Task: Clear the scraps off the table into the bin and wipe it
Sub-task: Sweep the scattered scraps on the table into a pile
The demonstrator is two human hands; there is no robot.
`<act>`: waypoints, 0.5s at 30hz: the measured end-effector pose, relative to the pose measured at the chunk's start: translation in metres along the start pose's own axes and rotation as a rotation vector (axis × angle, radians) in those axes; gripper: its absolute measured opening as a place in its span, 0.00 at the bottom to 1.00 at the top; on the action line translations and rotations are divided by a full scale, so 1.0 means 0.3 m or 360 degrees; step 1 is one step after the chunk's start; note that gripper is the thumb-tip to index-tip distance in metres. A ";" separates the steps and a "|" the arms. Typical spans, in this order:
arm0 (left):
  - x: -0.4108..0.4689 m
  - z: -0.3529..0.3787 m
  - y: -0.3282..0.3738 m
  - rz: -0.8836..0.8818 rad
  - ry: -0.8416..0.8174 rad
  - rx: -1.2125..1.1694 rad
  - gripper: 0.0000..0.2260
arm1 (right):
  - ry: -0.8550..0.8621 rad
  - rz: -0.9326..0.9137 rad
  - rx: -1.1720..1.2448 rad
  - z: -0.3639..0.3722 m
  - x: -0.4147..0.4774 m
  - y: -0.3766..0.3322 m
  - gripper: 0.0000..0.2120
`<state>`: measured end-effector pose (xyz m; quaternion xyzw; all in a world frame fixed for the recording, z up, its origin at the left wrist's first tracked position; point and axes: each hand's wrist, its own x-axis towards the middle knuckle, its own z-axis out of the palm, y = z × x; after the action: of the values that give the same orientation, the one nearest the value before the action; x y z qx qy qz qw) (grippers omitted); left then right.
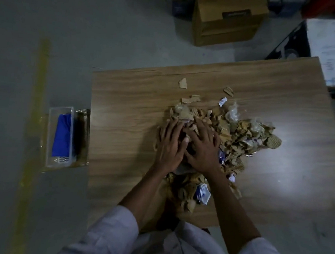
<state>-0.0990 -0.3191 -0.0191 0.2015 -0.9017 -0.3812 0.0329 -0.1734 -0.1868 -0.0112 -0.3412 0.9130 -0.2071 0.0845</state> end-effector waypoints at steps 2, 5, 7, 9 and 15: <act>-0.005 -0.006 -0.008 -0.0012 -0.0046 0.0069 0.27 | 0.0048 0.0047 -0.0007 -0.003 -0.005 -0.002 0.26; -0.025 -0.019 -0.020 -0.0028 -0.0168 0.0178 0.29 | -0.0053 0.0015 -0.0046 -0.001 -0.010 0.000 0.29; -0.044 -0.046 -0.017 0.0022 -0.0140 0.0186 0.28 | -0.0009 -0.0011 -0.0065 -0.018 -0.012 -0.004 0.30; -0.086 -0.097 0.010 0.0069 -0.0051 0.0161 0.26 | 0.0129 -0.0001 -0.0067 -0.062 -0.029 -0.025 0.27; -0.394 -0.131 0.016 0.0215 0.0069 0.0341 0.29 | 0.0335 0.0188 0.0186 -0.091 -0.280 -0.049 0.29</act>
<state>0.0160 -0.2968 0.0234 0.1510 -0.9478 -0.2751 0.0563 -0.1094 -0.1327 0.0209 -0.2578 0.9217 -0.2891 0.0200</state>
